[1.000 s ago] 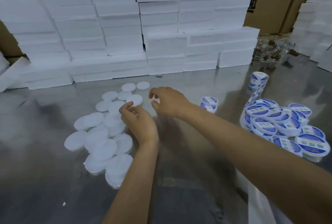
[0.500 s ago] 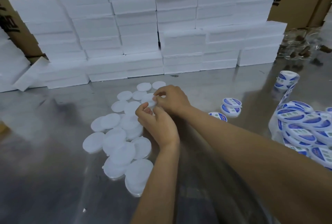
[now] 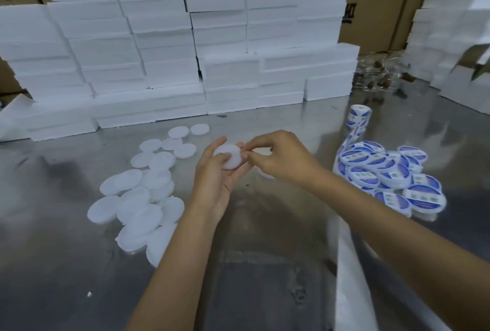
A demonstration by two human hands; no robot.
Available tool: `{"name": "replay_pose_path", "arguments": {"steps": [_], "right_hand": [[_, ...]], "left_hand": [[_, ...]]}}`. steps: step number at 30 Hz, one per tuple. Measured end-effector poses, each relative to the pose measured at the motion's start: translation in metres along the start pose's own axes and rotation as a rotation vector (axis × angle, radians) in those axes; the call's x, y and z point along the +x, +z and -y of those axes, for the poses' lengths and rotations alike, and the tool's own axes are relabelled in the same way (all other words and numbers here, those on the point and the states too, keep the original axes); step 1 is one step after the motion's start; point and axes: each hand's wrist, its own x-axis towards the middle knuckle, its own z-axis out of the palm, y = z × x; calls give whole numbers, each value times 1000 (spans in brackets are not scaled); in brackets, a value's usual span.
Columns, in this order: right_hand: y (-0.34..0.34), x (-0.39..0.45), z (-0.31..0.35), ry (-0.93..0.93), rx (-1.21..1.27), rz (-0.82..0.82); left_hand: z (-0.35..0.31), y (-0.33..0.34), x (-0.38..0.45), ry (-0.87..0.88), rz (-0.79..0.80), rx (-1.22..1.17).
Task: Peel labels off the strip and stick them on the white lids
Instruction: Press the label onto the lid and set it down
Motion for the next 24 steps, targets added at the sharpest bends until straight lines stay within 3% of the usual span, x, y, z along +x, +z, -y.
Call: {"name": "replay_pose_path", "arguments": {"steps": [7, 11, 14, 20, 24], "right_hand": [[-76, -64, -44, 165, 86, -357], [-78, -95, -62, 241, -97, -208], [-62, -103, -61, 199, -125, -109], [-35, -100, -54, 136, -140, -66], [-29, -93, -51, 118, -116, -126]], "left_hand": [[19, 27, -26, -25, 87, 217], [37, 40, -36, -27, 132, 416], [53, 51, -42, -68, 166, 419], [67, 52, -42, -70, 145, 489], [60, 48, -38, -54, 131, 488]]}}
